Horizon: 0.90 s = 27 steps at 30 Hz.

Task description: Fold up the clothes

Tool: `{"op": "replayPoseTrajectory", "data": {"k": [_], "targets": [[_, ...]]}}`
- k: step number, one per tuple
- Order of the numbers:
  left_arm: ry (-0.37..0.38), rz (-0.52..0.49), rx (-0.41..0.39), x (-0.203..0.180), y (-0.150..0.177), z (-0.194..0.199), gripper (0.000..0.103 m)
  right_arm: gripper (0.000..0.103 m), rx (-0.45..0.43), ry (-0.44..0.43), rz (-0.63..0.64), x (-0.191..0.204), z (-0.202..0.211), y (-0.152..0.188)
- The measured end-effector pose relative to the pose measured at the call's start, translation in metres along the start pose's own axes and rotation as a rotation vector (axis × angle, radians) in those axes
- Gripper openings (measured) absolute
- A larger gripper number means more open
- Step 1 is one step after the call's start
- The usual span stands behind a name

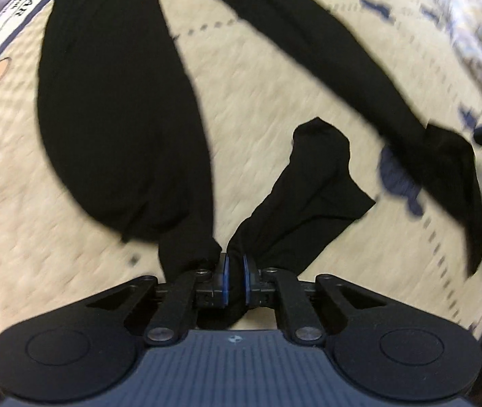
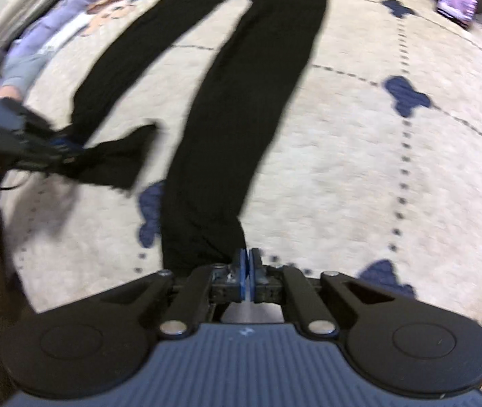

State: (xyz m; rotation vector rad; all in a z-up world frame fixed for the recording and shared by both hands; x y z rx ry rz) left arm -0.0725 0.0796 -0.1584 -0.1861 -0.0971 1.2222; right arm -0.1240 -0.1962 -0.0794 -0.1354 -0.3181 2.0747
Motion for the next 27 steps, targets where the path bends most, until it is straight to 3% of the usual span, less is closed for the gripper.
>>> {"op": "replayPoseTrajectory", "data": {"k": [4,6,7,10,12,14,17,21,23,25,27], "targets": [[-0.055,0.021,-0.011,-0.003,0.005,0.009,0.014,0.002,0.120,0.052,-0.029,-0.010,-0.007,0.018],[-0.041,0.025,-0.050,-0.014,0.006,0.018,0.029,0.005,0.129,0.063,-0.037,-0.013,-0.008,0.023],[-0.028,0.027,-0.070,-0.021,0.007,0.023,0.030,0.006,0.118,0.043,-0.031,-0.011,-0.005,0.023],[0.031,0.023,-0.115,-0.044,0.007,0.035,0.036,0.011,0.078,-0.047,-0.007,0.004,0.003,0.022],[0.085,0.035,-0.150,-0.061,0.005,0.041,0.049,0.012,0.050,-0.098,0.038,0.020,0.008,0.019],[0.132,0.057,-0.186,-0.073,0.003,0.044,0.056,0.013,0.050,-0.135,0.081,0.038,0.009,0.017],[0.212,0.114,-0.213,-0.089,0.001,0.044,0.057,0.015,0.060,-0.174,0.103,0.058,0.004,0.017],[0.306,0.226,-0.192,-0.105,0.000,0.033,0.058,0.025,0.078,-0.148,0.093,0.062,-0.007,0.018],[0.342,0.267,-0.179,-0.108,0.004,0.028,0.058,0.023,0.088,-0.120,0.080,0.061,-0.015,0.018],[0.377,0.300,-0.163,-0.112,0.010,0.023,0.058,0.004,0.087,-0.108,0.078,0.059,-0.017,0.018],[0.404,0.311,-0.139,-0.117,0.016,0.018,0.058,0.002,0.085,-0.106,0.080,0.055,-0.011,0.019]]}}
Point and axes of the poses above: each gripper's, at about its wrist camera, not at the fingertips, and z roughly against the way its jaws point, x to its left, y to its underside, the point moved 6 cm from there along -z, roughly the way its jaws point, and after that the axes turned 12 degrees about z, right-handed, at the moved point
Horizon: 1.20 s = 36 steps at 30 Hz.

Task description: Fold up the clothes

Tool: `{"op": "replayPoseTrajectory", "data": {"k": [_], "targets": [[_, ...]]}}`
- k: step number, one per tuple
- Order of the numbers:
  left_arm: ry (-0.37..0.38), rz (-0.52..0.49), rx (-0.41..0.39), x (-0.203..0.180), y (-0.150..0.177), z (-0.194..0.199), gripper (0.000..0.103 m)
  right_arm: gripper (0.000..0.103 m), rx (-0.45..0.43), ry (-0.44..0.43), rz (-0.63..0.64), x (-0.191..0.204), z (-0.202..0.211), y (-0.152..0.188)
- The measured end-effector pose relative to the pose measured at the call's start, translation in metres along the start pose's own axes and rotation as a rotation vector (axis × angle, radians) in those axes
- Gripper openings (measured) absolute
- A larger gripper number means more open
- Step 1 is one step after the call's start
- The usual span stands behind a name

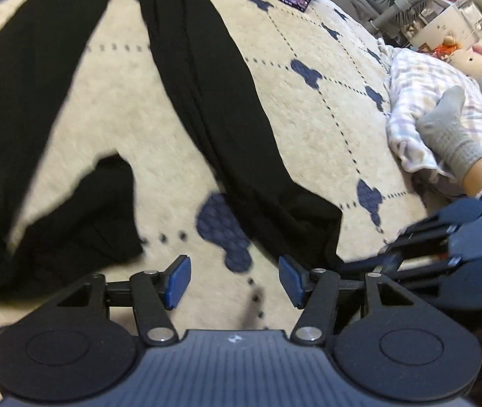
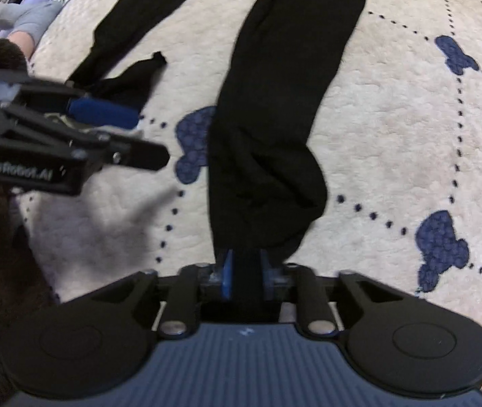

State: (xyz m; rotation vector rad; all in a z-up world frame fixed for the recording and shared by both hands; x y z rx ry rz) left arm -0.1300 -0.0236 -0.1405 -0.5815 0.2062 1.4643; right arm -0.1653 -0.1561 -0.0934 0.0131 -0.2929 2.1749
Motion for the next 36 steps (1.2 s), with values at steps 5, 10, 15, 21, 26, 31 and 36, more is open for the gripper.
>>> {"op": "replayPoseTrajectory", "data": {"k": [5,10,15,21,26,31,36], "targets": [[-0.025,-0.039,0.006,-0.014,0.009,-0.013,0.058,0.002,-0.011,0.012,-0.059,-0.029,0.028,0.016],[-0.007,-0.069,0.018,-0.027,0.017,-0.021,0.058,0.004,0.068,0.105,-0.158,-0.070,0.028,0.041],[-0.054,-0.134,0.006,-0.035,0.026,-0.025,0.058,0.023,0.124,0.160,-0.170,-0.080,0.026,0.053],[-0.047,-0.121,0.001,-0.036,0.025,-0.025,0.058,0.030,0.031,0.077,-0.097,-0.056,0.038,0.042],[-0.032,-0.128,0.006,-0.040,0.030,-0.024,0.058,0.045,0.001,0.035,-0.086,-0.033,0.030,0.031],[0.025,-0.144,0.025,-0.047,0.037,-0.023,0.058,0.032,0.039,0.065,-0.038,-0.029,0.014,0.029],[0.094,-0.259,0.029,-0.065,0.048,-0.018,0.058,0.005,0.037,0.063,-0.039,-0.036,0.033,0.038]]}}
Point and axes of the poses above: each gripper's, at about its wrist camera, not at the fingertips, and z roughly against the way its jaws point, x to its left, y to its underside, the point moved 6 cm from there along -z, roughly the way its jaws point, and after that the axes turned 12 degrees about z, right-handed, at the moved point
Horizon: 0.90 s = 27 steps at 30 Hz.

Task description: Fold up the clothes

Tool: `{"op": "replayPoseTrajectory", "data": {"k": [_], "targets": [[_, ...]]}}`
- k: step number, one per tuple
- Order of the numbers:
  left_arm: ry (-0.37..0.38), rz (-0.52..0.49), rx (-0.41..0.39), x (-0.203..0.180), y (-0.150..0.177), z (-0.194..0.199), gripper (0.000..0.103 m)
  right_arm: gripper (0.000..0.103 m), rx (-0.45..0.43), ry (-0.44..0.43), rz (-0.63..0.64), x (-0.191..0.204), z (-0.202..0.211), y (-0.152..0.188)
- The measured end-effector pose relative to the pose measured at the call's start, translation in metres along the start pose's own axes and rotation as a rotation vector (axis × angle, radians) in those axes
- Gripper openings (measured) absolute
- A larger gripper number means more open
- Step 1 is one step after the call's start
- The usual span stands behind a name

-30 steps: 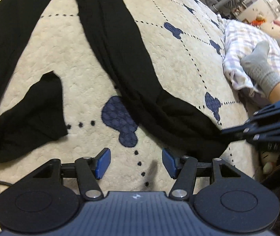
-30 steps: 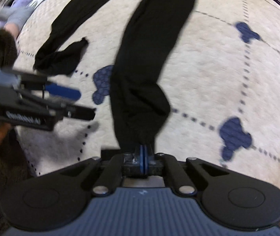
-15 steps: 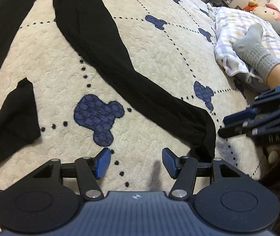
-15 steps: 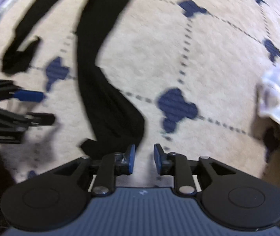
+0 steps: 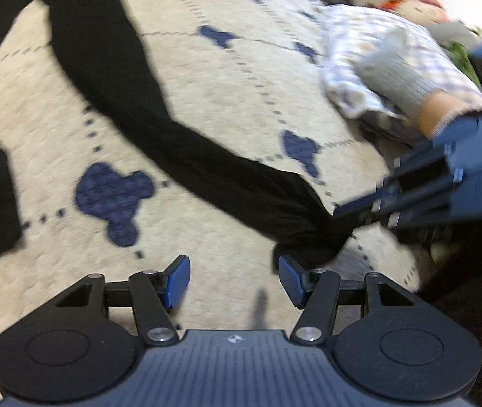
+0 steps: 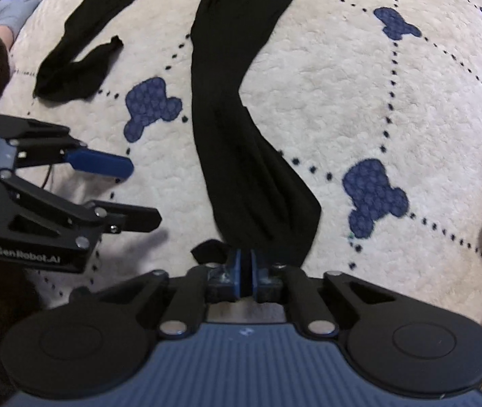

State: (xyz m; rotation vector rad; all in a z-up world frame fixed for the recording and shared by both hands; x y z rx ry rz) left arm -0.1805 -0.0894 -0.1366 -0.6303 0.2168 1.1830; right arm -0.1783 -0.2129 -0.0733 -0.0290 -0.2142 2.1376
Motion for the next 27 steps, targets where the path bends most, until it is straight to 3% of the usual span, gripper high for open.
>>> {"op": "replayPoseTrajectory", "data": {"k": [4,8,13,16,18,21,22,27], "targets": [[0.056,-0.026,0.031,-0.015,0.004,-0.005,0.058,0.004,-0.050,0.003,-0.059,-0.014,0.032,0.010],[0.075,-0.004,0.075,-0.022,0.008,-0.015,0.058,0.005,-0.005,0.038,-0.146,-0.033,0.034,0.030],[0.044,-0.066,0.070,-0.034,0.012,-0.019,0.058,0.018,0.049,0.171,-0.257,-0.074,0.018,0.043],[0.042,-0.229,-0.007,-0.054,0.015,-0.021,0.056,0.029,0.041,0.153,-0.282,-0.080,0.016,0.044],[0.037,-0.421,-0.092,-0.067,0.019,-0.020,0.049,0.030,0.037,0.138,-0.284,-0.080,0.015,0.045],[-0.020,-0.663,-0.144,-0.078,0.025,-0.031,0.038,0.030,0.033,0.122,-0.286,-0.080,0.013,0.044],[-0.027,-0.782,-0.131,-0.082,0.030,-0.040,0.038,0.030,0.031,0.124,-0.285,-0.081,0.012,0.043],[0.002,-0.980,-0.079,-0.095,0.040,-0.056,0.039,0.031,0.040,0.101,-0.281,-0.086,0.013,0.046]]}}
Point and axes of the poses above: each gripper's, at about its wrist camera, not at the fingertips, and z roughly against the way its jaws point, x to its left, y to its underside, the point moved 6 cm from there along -z, roughly the way its jaws point, and after that the axes turned 12 degrees about z, right-handed, at the moved point
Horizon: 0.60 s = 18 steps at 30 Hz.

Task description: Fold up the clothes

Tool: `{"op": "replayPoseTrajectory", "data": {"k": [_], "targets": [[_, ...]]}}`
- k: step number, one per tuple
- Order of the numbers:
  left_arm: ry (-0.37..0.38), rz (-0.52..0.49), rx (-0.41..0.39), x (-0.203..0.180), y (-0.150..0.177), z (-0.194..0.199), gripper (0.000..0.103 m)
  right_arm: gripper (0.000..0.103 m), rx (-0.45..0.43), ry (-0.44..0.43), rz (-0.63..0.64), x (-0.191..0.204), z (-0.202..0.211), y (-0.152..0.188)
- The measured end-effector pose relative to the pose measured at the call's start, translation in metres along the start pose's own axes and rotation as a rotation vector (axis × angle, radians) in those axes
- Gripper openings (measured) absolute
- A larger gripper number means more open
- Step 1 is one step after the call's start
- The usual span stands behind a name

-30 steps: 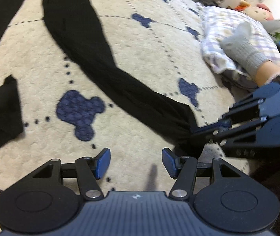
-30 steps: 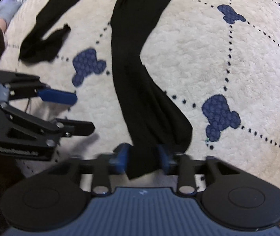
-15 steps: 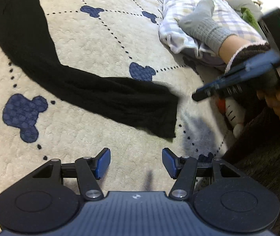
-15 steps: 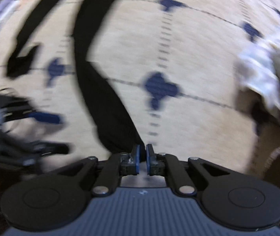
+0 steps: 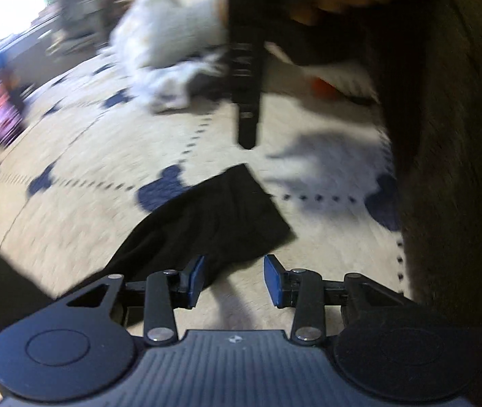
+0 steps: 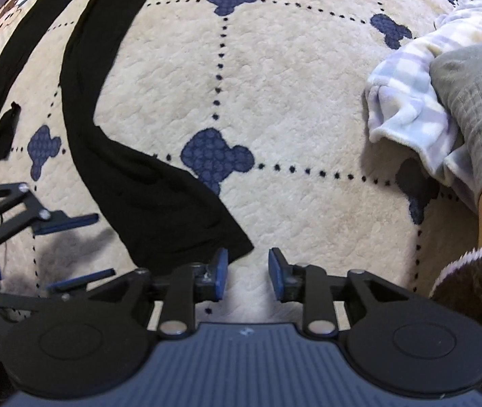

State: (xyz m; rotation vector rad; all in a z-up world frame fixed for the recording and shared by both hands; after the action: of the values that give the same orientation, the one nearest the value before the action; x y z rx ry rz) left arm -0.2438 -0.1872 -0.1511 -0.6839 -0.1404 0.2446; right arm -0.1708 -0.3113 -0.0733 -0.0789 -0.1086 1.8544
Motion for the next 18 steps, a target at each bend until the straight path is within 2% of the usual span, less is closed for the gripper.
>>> {"op": "replayPoseTrajectory", "data": {"k": [4,6,10,15,17,18], "targets": [[0.043,-0.117,0.018,-0.015,-0.001,-0.012,0.041,0.031,0.013,-0.039,-0.015,-0.002,-0.007,-0.002],[0.044,-0.154,0.009,-0.015,-0.001,-0.019,0.049,0.032,0.019,-0.044,-0.009,-0.002,-0.011,-0.006],[0.070,-0.126,0.003,-0.008,-0.004,-0.024,0.056,0.035,0.037,-0.042,0.016,-0.003,-0.024,-0.016],[0.113,-0.088,-0.012,-0.001,-0.007,-0.033,0.056,0.037,0.058,-0.074,0.010,-0.009,-0.041,-0.019],[0.142,0.005,0.000,0.007,-0.009,-0.039,0.051,0.038,0.061,-0.087,0.010,-0.010,-0.049,-0.020],[0.149,0.058,0.000,0.012,-0.011,-0.040,0.040,0.039,0.062,-0.091,0.012,-0.010,-0.051,-0.019]]}}
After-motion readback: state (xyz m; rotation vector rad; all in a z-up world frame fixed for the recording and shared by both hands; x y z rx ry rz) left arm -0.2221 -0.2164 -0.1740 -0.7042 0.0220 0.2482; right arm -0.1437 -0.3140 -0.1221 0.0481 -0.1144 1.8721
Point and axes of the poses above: each gripper's, at about its wrist camera, not at the fingertips, and z roughly against the way its jaws point, x to its left, y to its underside, the point moved 6 cm from there along -z, roughly the way its jaws point, and after that the axes turned 12 degrees about z, right-handed, at the moved point
